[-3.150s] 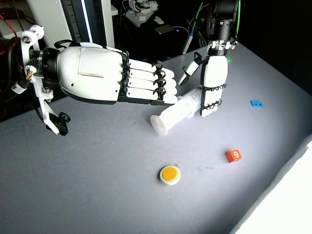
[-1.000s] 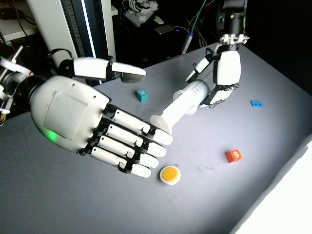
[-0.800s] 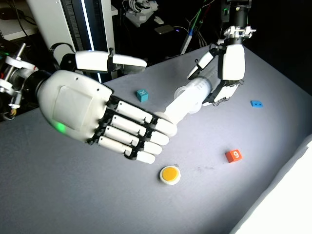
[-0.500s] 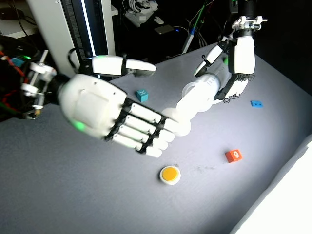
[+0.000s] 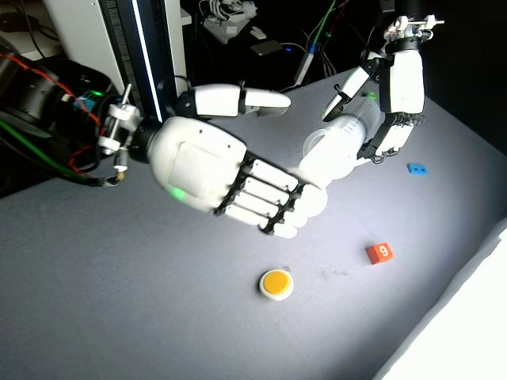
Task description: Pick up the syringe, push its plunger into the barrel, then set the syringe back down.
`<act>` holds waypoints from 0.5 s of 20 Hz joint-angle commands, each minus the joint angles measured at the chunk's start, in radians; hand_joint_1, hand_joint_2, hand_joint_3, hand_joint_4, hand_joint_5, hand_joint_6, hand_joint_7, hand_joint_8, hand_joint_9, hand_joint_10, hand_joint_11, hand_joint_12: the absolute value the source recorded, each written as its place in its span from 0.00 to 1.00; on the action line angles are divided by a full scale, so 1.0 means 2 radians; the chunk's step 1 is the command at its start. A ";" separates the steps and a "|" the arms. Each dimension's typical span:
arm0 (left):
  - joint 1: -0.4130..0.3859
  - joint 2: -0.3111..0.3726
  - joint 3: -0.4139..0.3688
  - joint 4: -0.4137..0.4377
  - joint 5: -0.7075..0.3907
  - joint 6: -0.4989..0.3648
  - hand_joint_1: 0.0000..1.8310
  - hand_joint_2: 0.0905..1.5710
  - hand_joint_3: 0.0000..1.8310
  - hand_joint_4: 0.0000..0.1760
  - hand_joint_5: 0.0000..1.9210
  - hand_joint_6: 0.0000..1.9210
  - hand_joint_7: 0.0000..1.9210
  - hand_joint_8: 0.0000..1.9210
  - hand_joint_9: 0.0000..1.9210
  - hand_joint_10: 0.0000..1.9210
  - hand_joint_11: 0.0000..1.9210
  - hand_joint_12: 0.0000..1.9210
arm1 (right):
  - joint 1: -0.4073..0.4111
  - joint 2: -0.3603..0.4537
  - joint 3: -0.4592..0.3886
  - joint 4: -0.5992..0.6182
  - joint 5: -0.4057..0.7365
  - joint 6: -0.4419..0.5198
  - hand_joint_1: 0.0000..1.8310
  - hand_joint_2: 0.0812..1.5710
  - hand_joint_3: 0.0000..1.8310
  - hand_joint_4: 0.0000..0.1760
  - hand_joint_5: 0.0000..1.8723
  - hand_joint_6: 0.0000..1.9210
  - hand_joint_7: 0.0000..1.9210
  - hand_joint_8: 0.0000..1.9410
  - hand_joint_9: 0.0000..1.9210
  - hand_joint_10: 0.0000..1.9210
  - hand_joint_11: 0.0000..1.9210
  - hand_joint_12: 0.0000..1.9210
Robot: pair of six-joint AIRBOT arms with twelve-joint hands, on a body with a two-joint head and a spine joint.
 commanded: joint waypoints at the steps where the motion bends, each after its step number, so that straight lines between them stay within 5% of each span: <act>1: -0.011 -0.003 -0.005 -0.008 -0.076 -0.012 0.75 0.70 0.00 0.00 0.45 0.55 0.53 0.52 0.43 0.68 0.28 0.71 | 0.007 -0.009 -0.006 -0.036 0.030 0.007 0.00 0.71 0.00 0.00 0.02 0.00 0.01 0.00 0.00 0.00 0.00 0.00; 10: -0.010 -0.002 -0.005 -0.006 -0.076 -0.012 0.75 0.70 0.00 0.00 0.45 0.55 0.53 0.51 0.43 0.68 0.28 0.72 | 0.003 -0.070 -0.007 -0.036 0.014 0.010 0.00 0.70 0.00 0.00 0.02 0.00 0.01 0.00 0.00 0.00 0.00 0.00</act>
